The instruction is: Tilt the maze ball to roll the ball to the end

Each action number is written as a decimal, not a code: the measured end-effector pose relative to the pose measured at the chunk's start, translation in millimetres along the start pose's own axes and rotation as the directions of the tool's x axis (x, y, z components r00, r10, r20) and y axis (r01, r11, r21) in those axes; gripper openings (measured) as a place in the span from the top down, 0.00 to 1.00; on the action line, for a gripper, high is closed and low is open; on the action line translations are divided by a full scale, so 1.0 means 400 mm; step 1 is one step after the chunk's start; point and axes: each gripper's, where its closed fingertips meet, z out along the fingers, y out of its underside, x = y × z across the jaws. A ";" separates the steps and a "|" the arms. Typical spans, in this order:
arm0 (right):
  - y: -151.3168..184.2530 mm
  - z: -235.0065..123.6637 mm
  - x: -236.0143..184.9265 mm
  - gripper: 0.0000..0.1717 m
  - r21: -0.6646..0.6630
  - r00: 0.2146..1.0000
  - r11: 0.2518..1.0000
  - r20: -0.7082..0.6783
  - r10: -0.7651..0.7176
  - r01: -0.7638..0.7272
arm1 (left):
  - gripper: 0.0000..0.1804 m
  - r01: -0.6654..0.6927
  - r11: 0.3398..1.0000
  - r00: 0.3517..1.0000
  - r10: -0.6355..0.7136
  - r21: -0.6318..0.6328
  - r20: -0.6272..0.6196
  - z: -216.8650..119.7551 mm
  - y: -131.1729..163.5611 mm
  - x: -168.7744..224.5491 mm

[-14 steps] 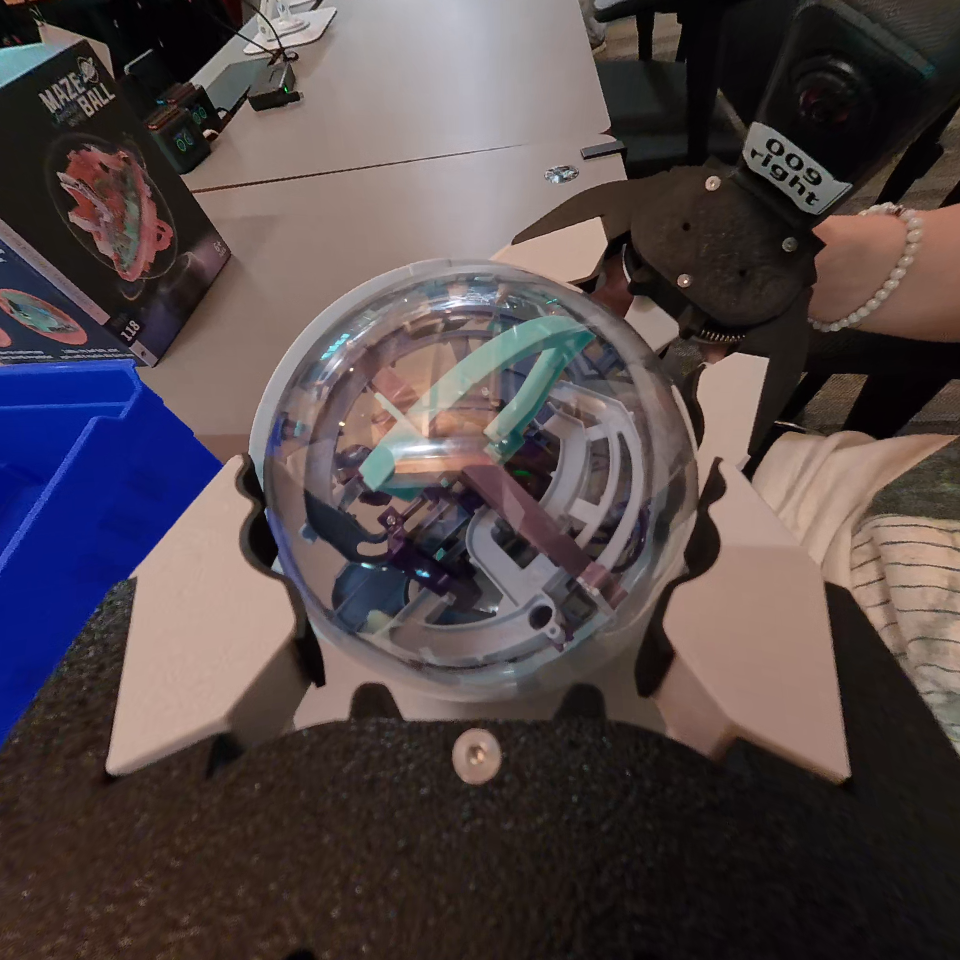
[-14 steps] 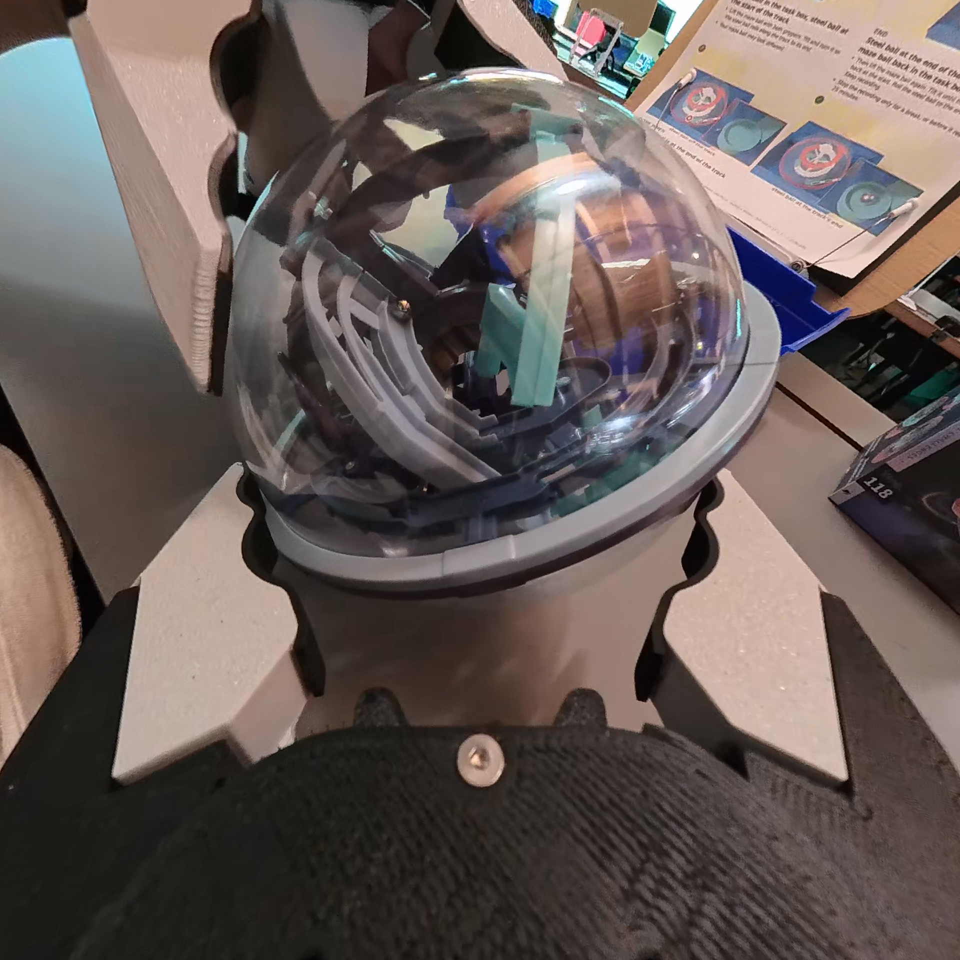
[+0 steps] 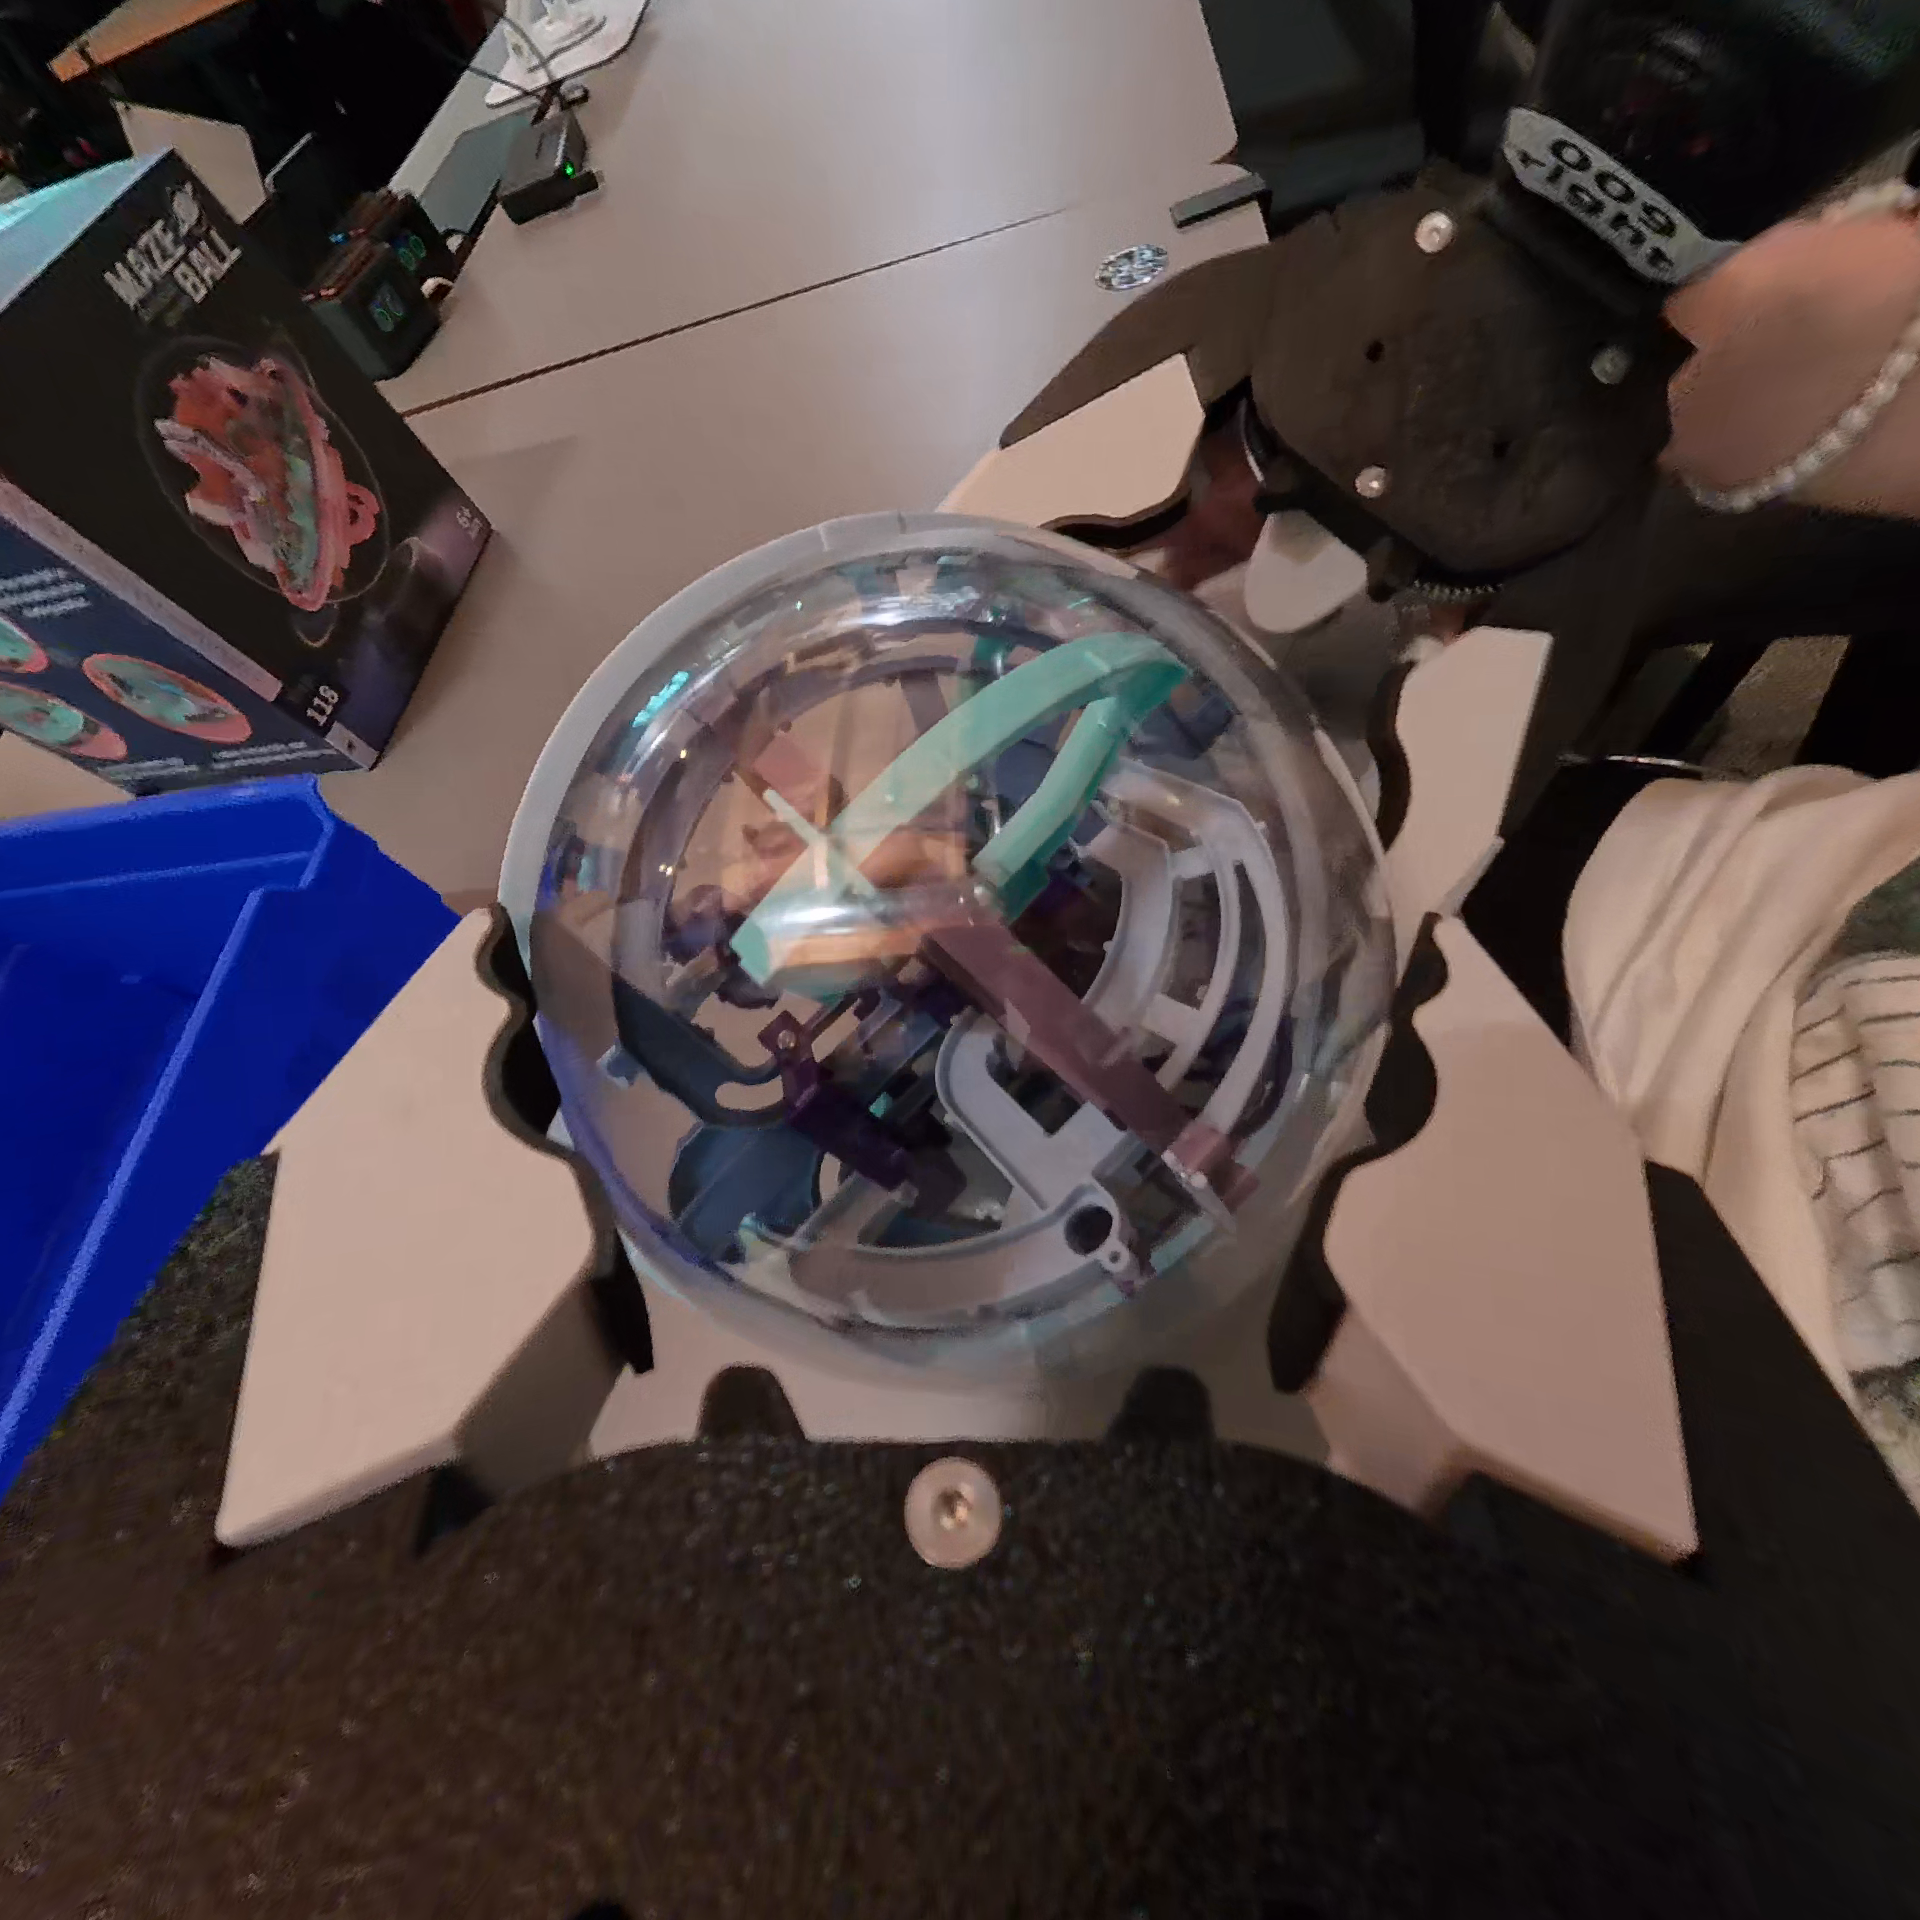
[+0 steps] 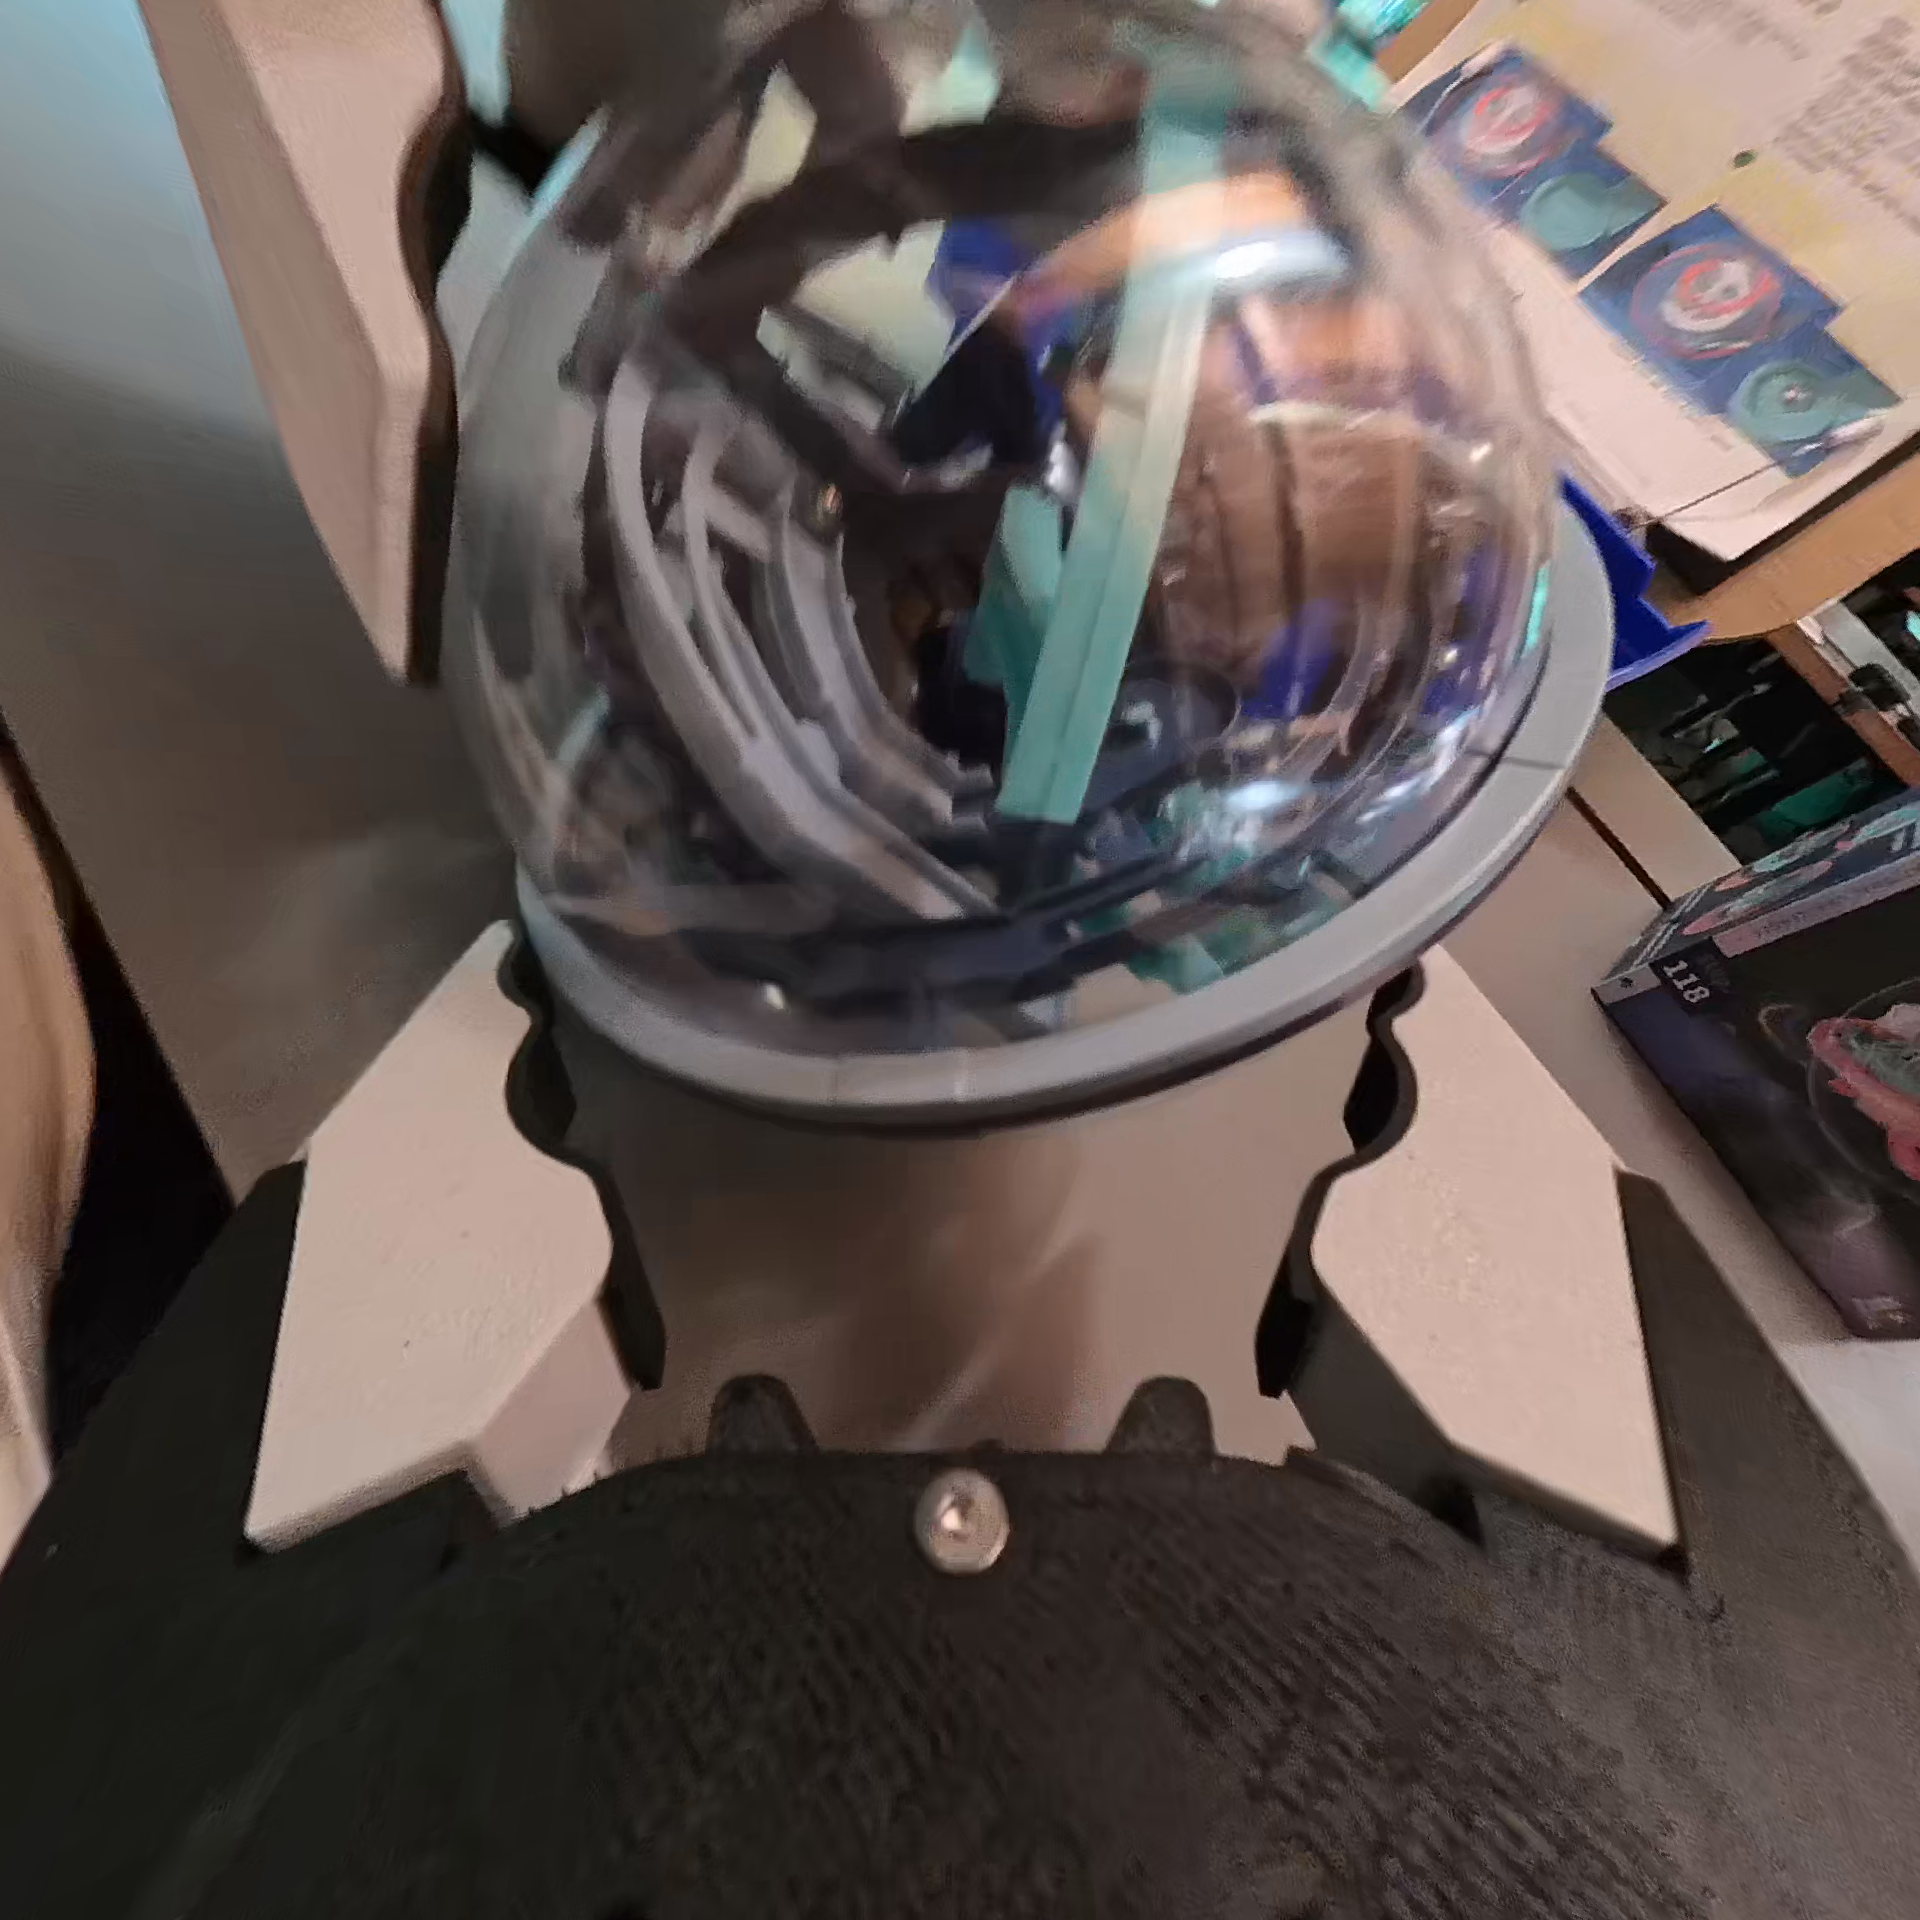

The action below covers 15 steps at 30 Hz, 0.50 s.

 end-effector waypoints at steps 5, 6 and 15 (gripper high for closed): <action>0.061 -0.036 0.014 0.18 -0.141 0.976 0.966 0.077 -0.205 0.215 | 0.14 -0.073 0.997 0.996 0.072 -0.025 -0.047 0.008 -0.016 0.018; 0.049 -0.039 0.019 0.18 -0.116 0.976 0.971 0.080 -0.202 0.211 | 0.14 -0.081 0.996 0.995 0.079 -0.033 -0.055 0.011 -0.018 0.019; 0.008 -0.029 0.028 0.11 -0.056 0.957 0.961 0.119 -0.264 0.272 | 0.14 -0.133 0.989 0.989 0.129 -0.058 -0.072 0.016 -0.015 0.022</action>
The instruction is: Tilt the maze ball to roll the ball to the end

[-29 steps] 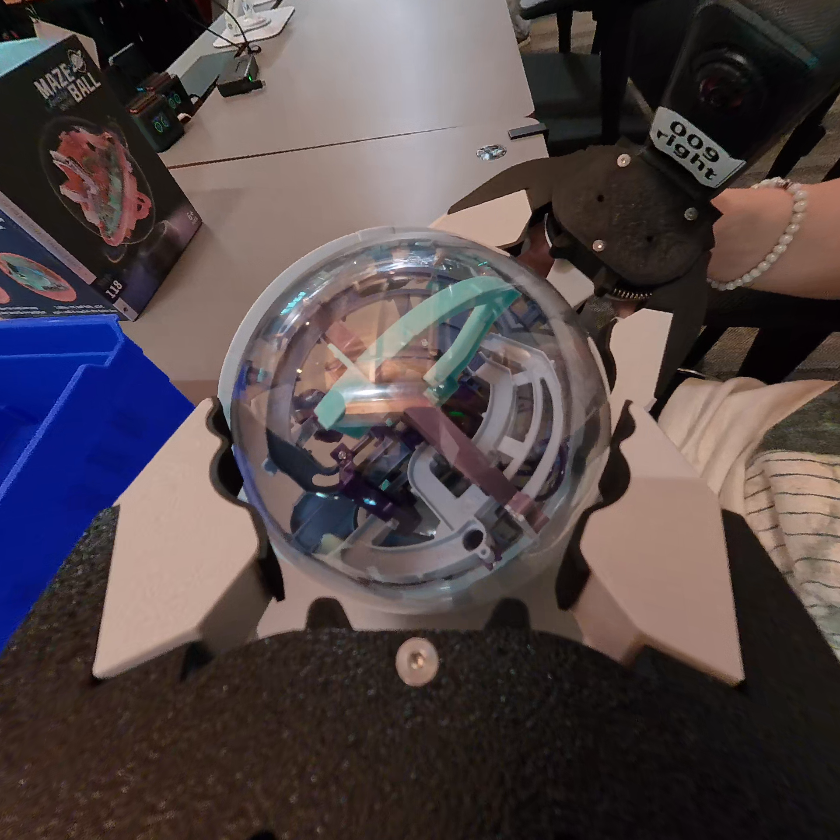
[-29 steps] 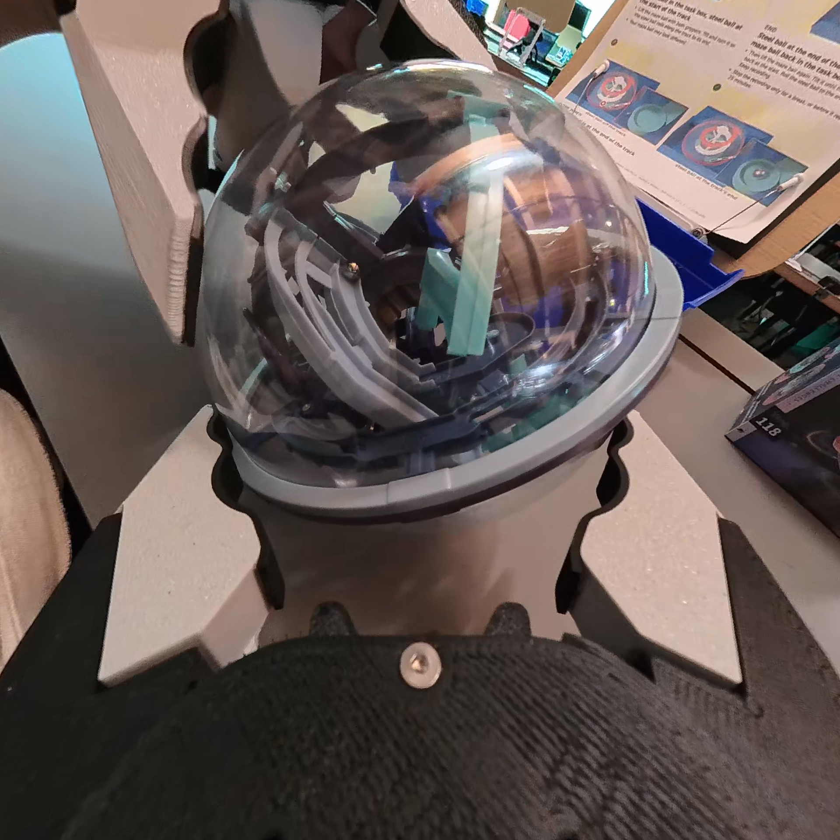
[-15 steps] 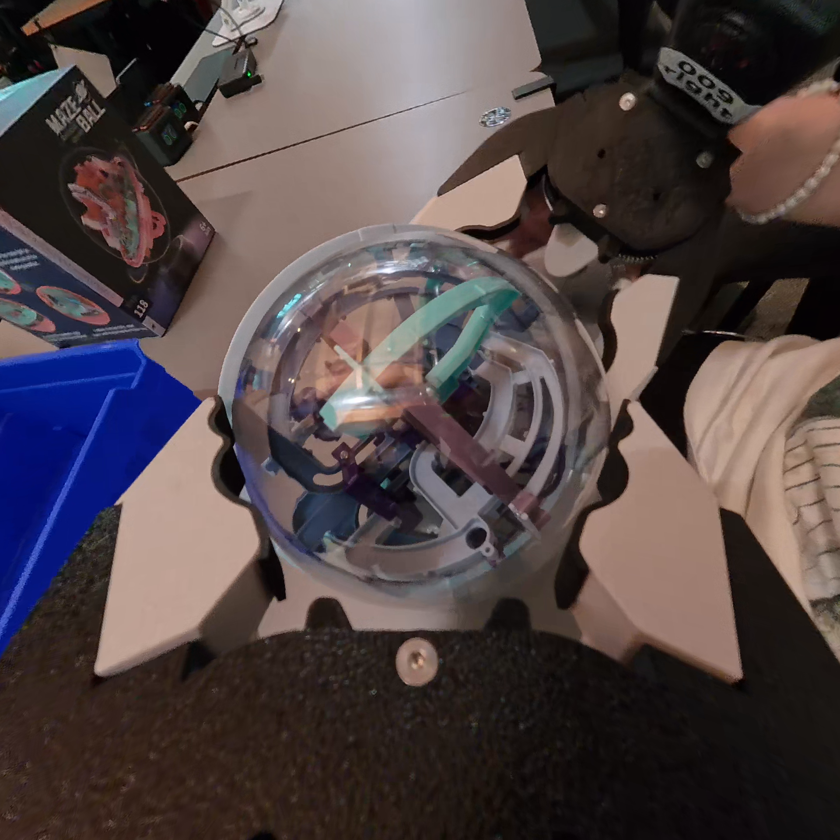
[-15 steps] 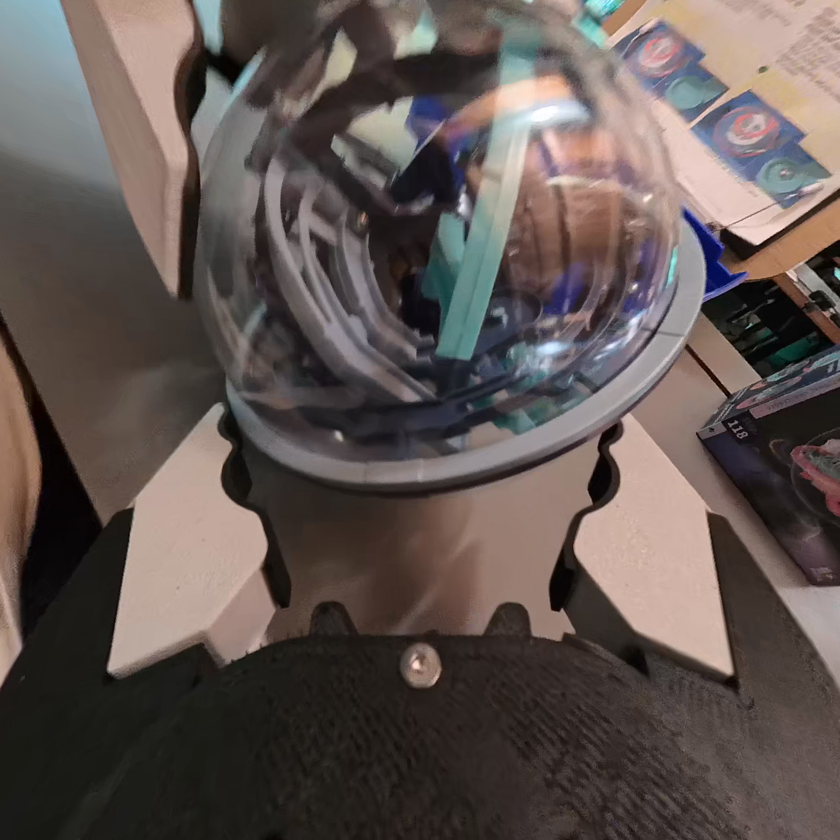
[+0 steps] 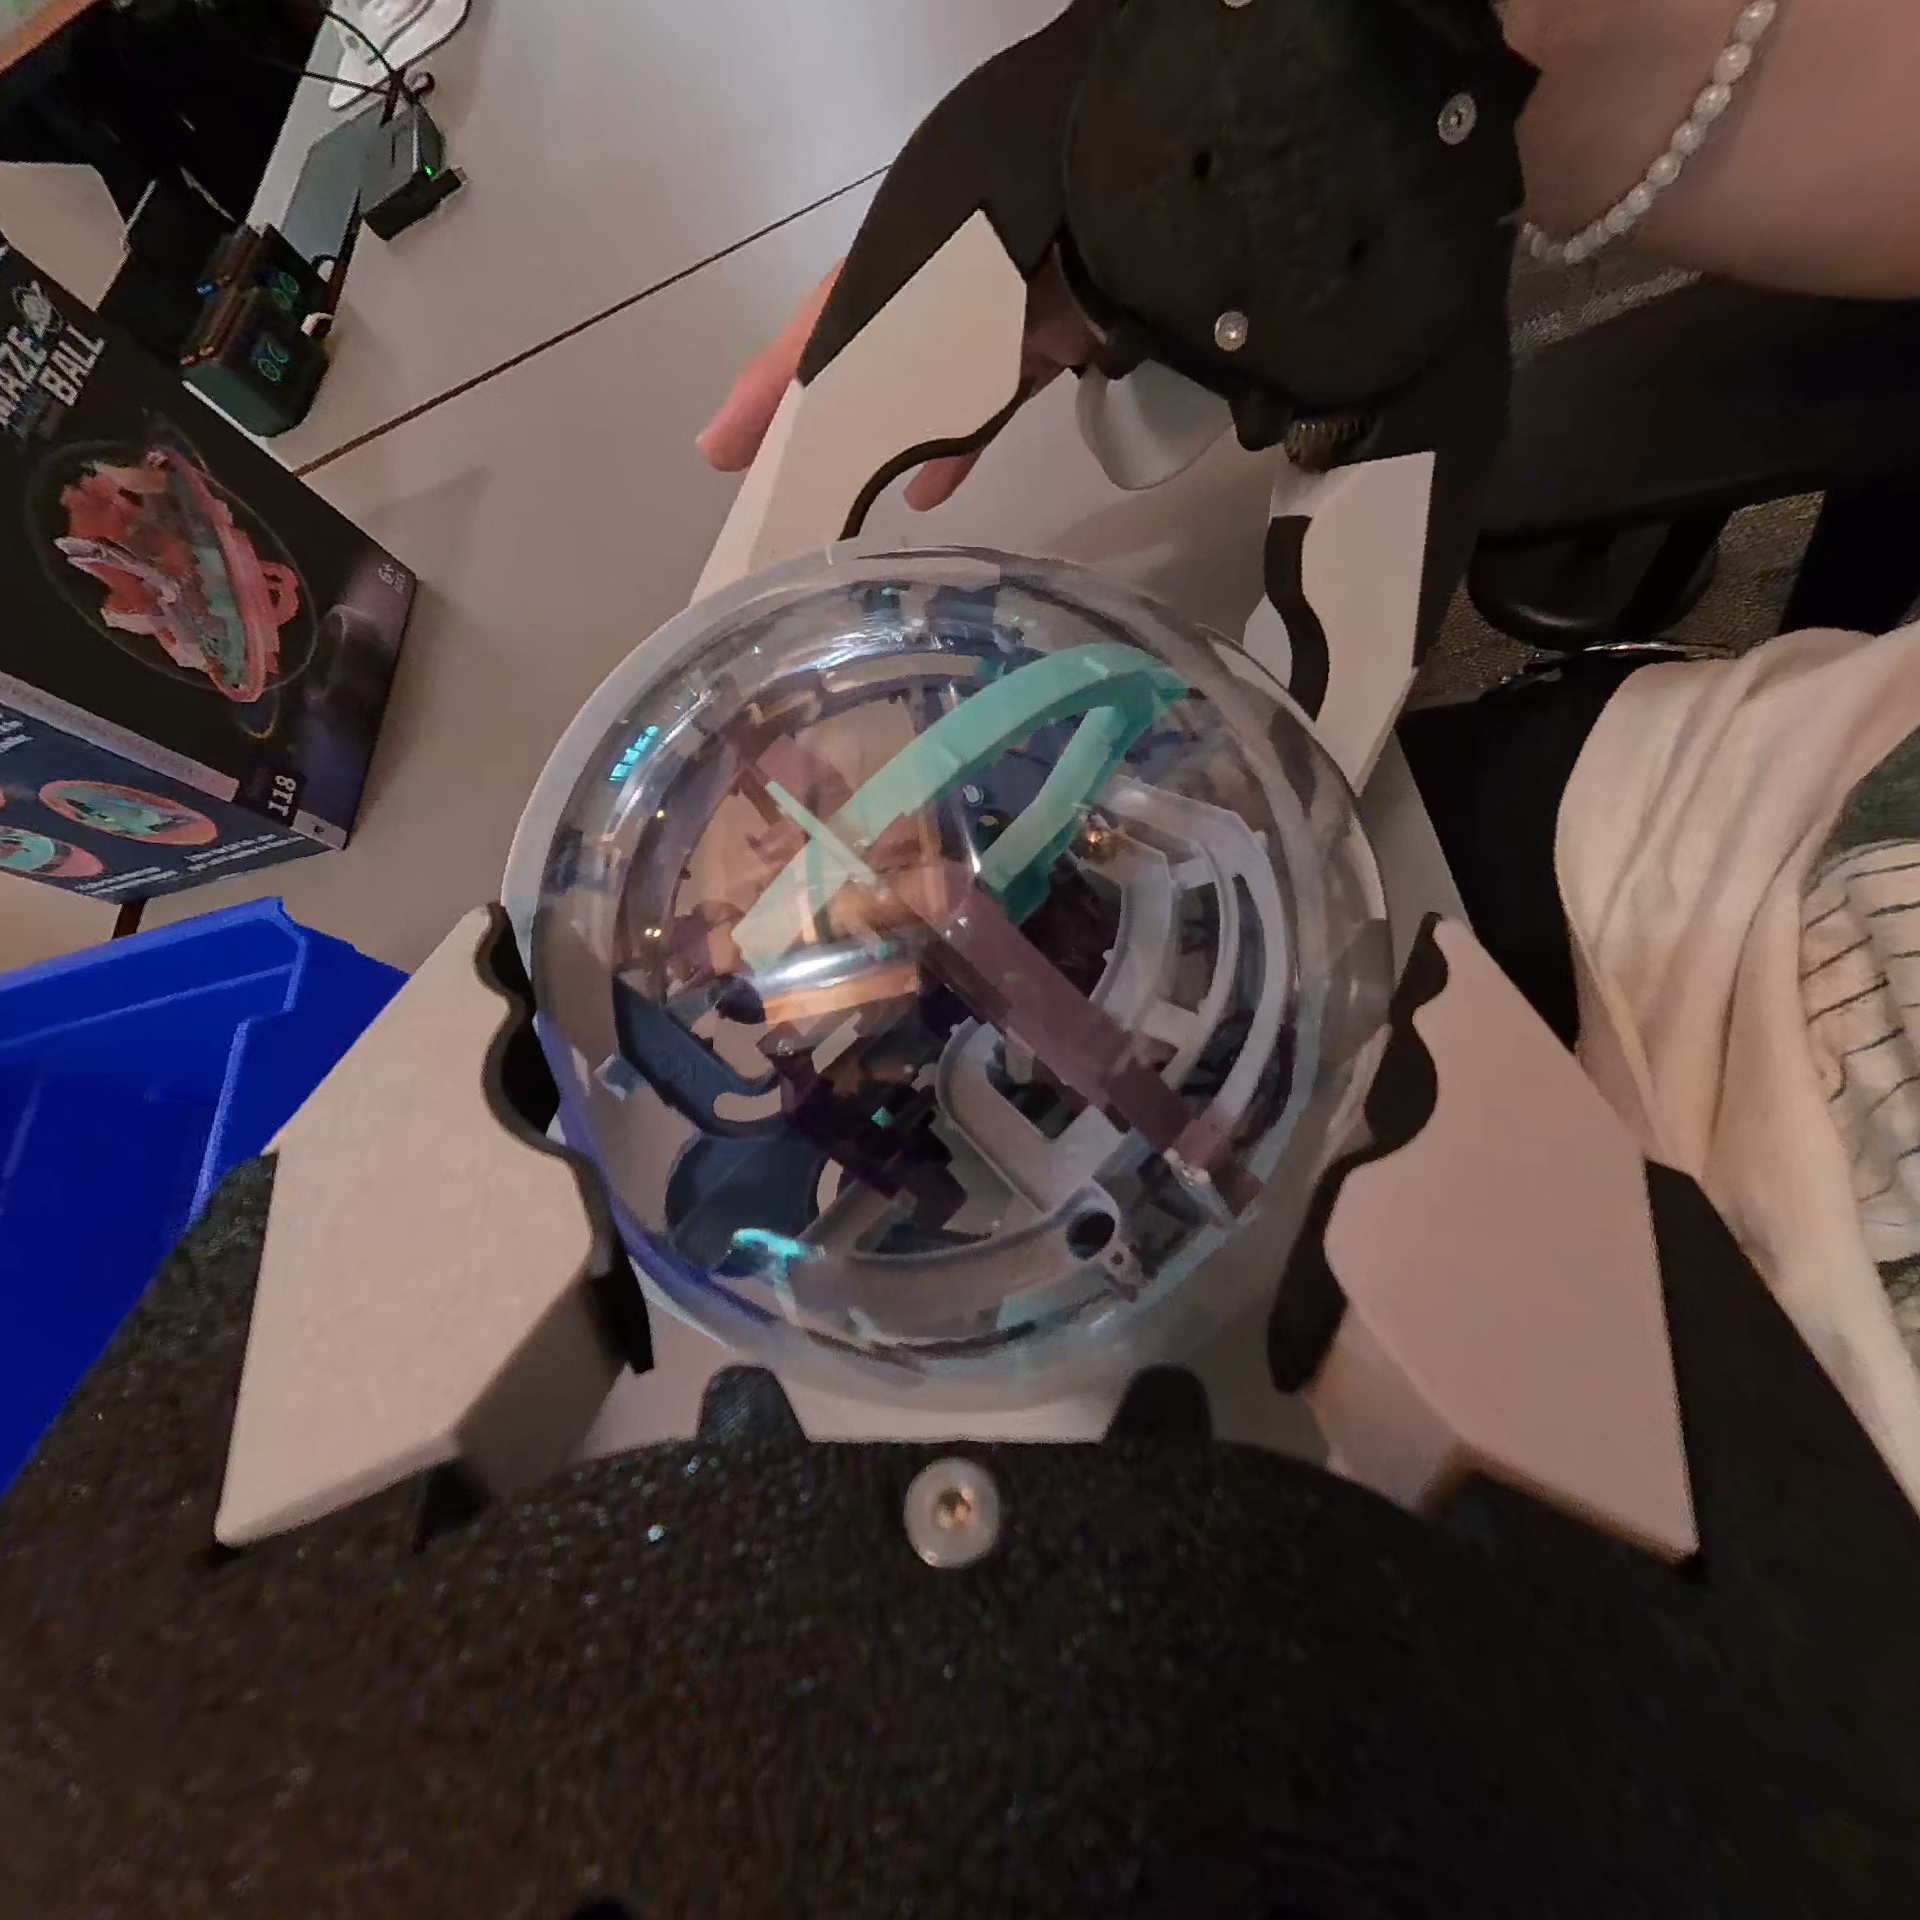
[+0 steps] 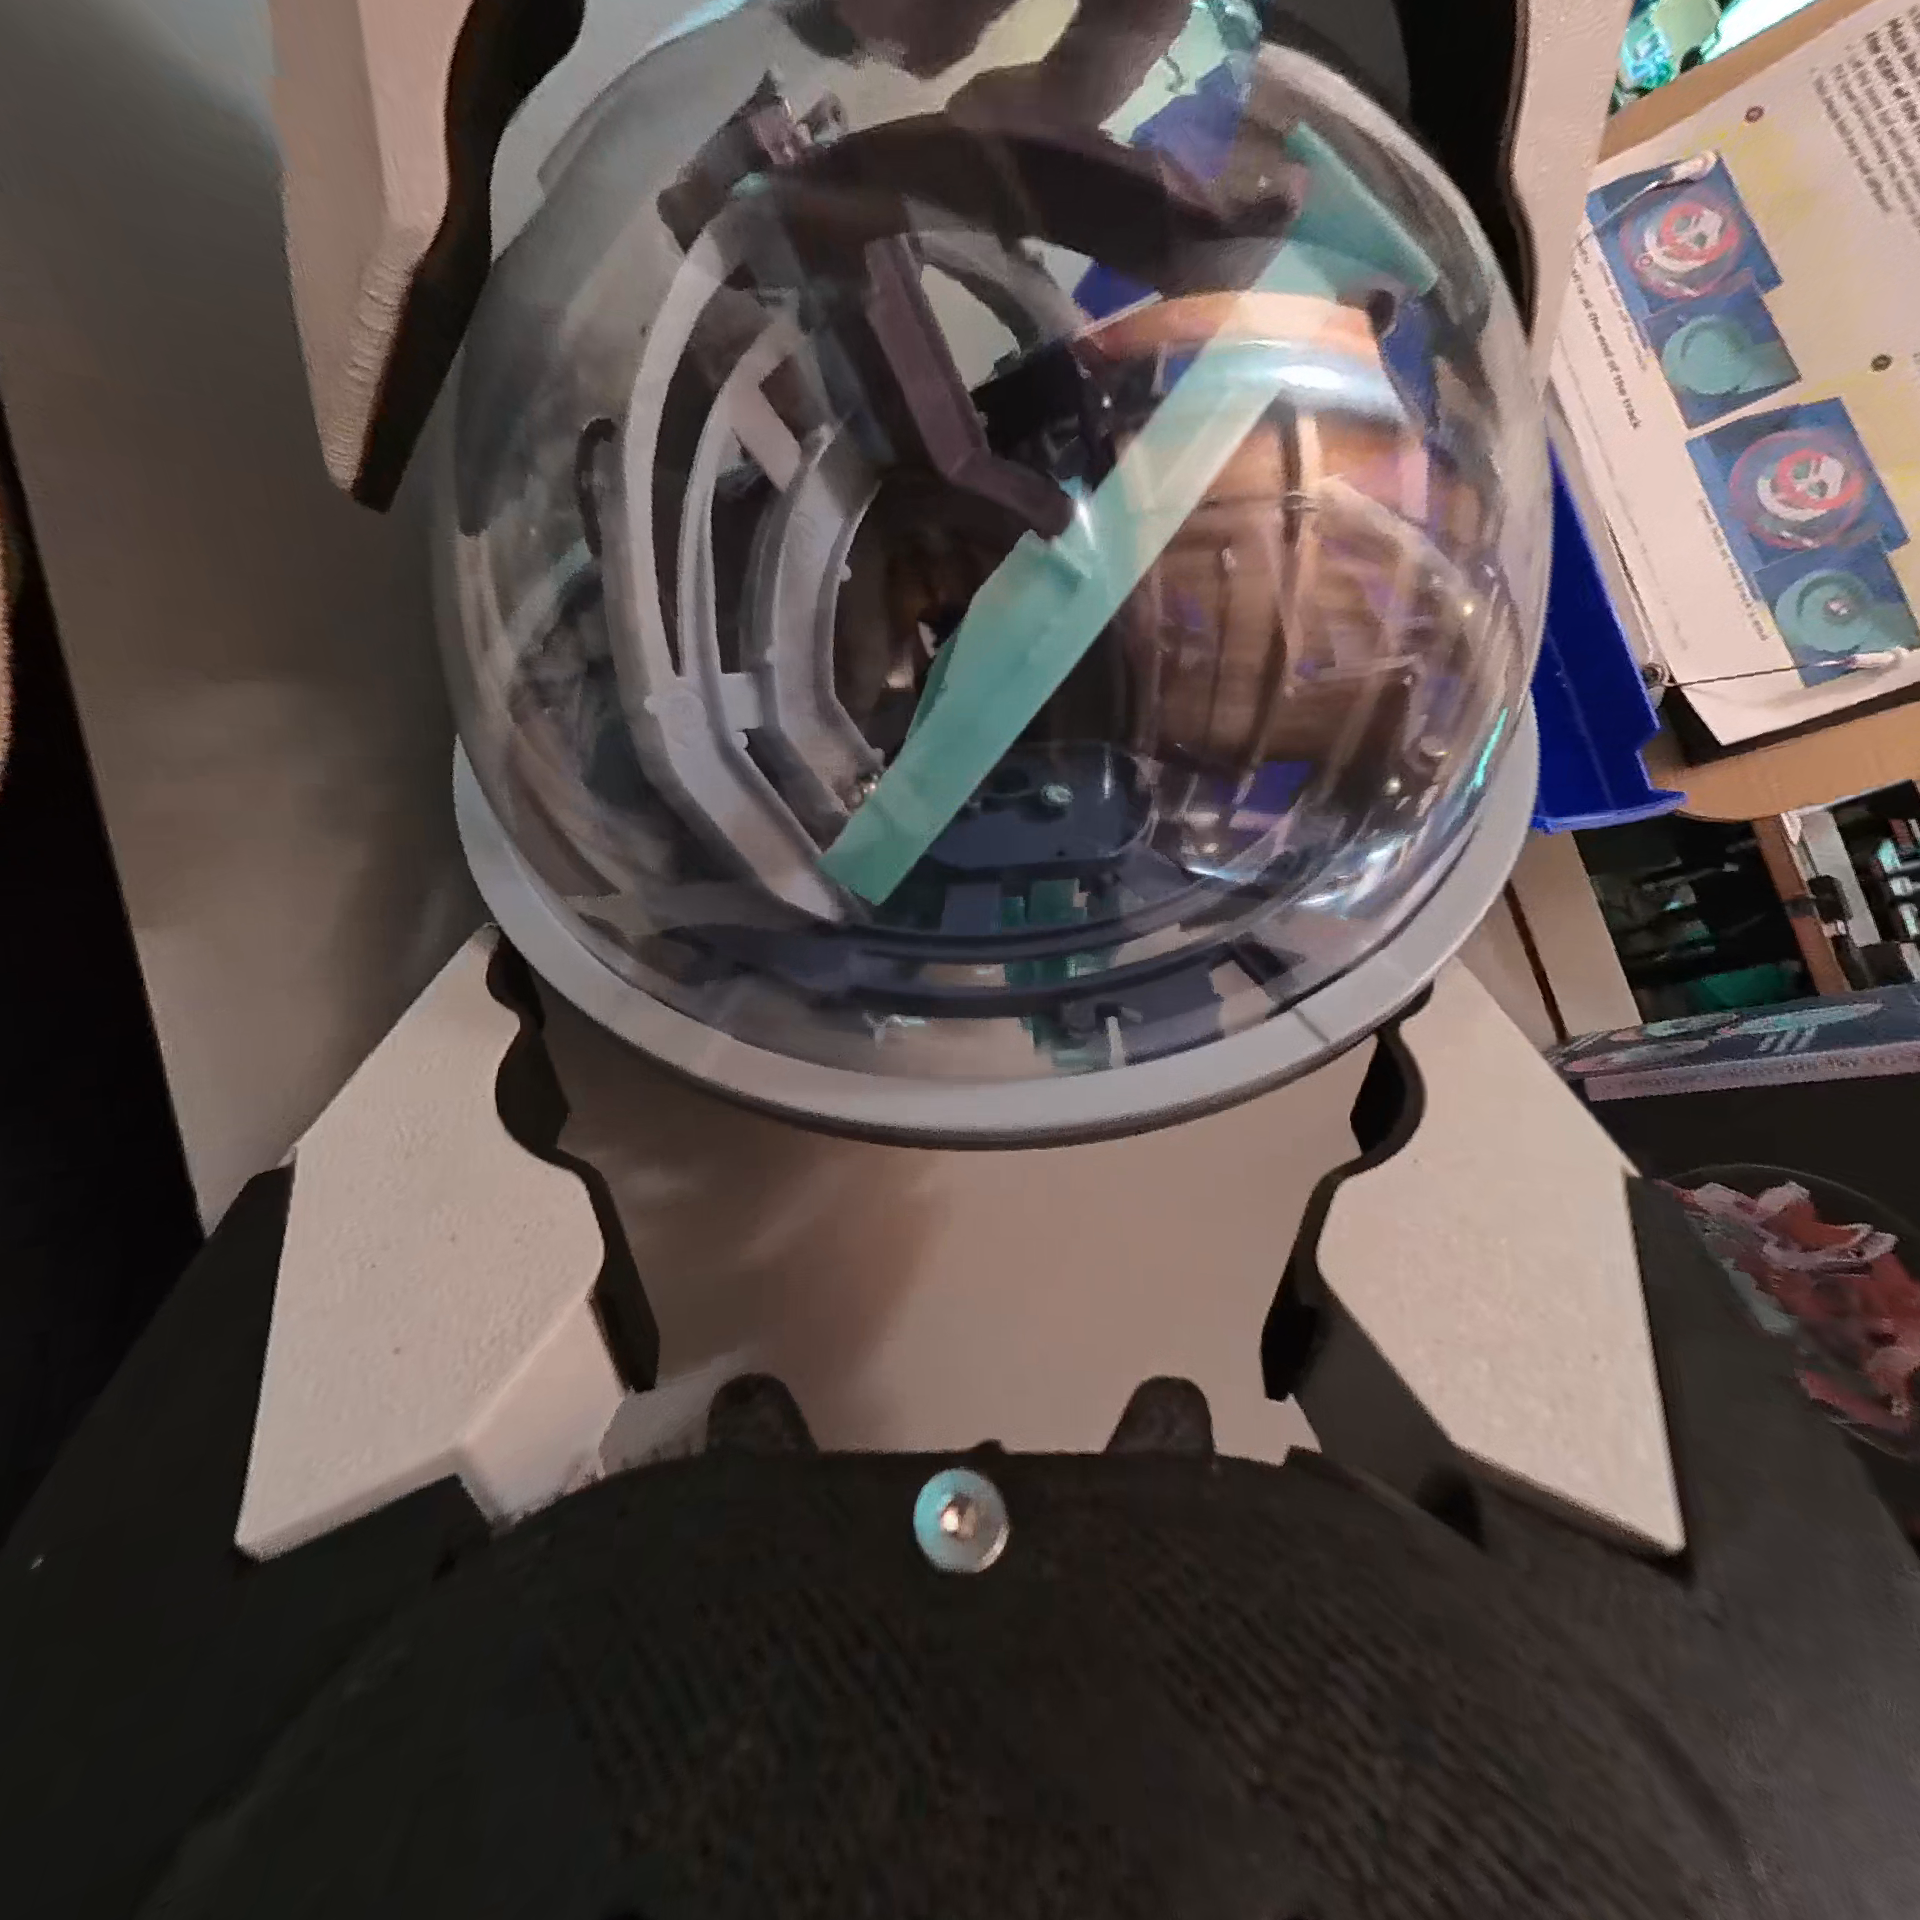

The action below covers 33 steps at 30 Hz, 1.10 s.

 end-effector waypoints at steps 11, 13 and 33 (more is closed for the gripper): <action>-0.021 -0.003 0.015 0.16 0.054 1.000 0.999 -0.016 -0.003 0.004 | 0.14 0.025 0.998 0.998 -0.022 0.052 -0.058 -0.014 0.014 -0.010; -0.028 -0.011 0.021 0.15 0.068 1.000 0.998 -0.005 -0.016 0.016 | 0.14 0.045 0.998 0.996 -0.041 0.054 -0.078 -0.012 0.014 -0.011; -0.021 -0.016 0.017 0.08 0.117 0.987 0.993 -0.158 0.020 -0.002 | 0.13 0.357 0.929 0.933 -0.359 0.100 0.004 0.023 0.046 0.001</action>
